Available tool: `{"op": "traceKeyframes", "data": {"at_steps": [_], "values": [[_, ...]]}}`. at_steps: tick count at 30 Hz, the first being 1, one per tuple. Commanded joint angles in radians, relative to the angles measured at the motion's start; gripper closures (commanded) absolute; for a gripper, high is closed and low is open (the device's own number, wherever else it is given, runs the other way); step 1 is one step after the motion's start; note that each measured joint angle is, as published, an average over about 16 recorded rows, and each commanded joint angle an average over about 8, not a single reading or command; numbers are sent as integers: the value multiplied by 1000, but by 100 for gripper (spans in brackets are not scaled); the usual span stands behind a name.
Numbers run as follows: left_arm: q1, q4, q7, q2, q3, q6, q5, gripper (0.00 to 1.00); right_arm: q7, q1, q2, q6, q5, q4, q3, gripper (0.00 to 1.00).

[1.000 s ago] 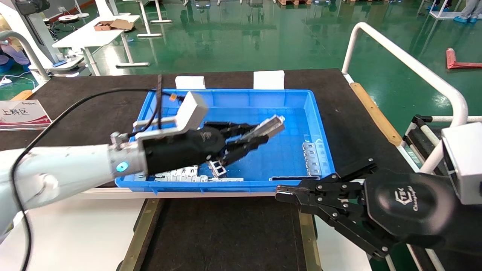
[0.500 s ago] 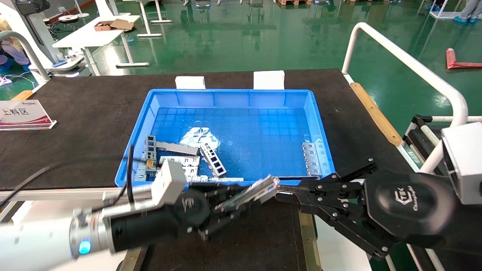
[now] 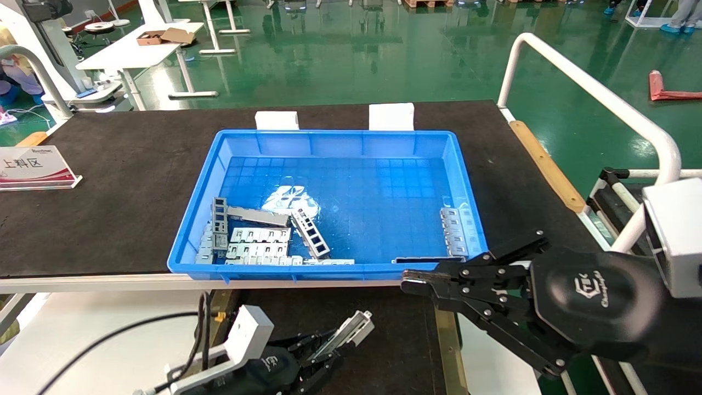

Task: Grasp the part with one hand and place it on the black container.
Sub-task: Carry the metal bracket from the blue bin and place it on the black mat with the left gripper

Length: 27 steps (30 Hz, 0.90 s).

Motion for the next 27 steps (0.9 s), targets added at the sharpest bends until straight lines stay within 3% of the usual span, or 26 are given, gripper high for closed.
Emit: {"op": "traceKeyframes", "data": {"at_steps": [1,14,27], "values": [[33,1,4,13,0,-44,-7,100,0,0,0,0,0,0,0,100],[128,116,19,255,-72,-345,-48,100,0,0,0,0,0,0,0,100],[137,320,83,474,-225,-353,-40,100,0,0,0,0,0,0,0,100]]}}
